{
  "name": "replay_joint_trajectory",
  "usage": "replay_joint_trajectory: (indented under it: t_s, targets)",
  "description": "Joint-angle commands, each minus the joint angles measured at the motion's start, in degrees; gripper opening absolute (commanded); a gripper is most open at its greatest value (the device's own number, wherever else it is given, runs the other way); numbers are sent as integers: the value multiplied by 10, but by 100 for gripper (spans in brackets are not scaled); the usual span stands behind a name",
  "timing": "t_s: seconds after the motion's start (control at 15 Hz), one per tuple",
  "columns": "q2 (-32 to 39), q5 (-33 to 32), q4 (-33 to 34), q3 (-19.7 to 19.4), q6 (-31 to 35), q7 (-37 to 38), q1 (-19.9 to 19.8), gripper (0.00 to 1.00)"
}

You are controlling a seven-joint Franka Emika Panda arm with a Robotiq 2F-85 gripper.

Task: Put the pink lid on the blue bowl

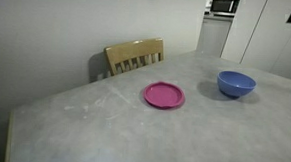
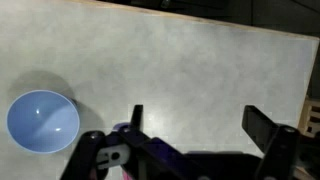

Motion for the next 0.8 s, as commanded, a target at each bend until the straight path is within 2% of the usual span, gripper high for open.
replay_joint_trajectory:
  t_s: [0.0, 0.4, 0.73]
  targets:
    - [0, 3, 1, 8, -2, -3, -10, 100]
    - [0, 3, 1, 8, -2, -3, -10, 100]
    - [38, -113, 26, 44, 4, -18, -3, 100]
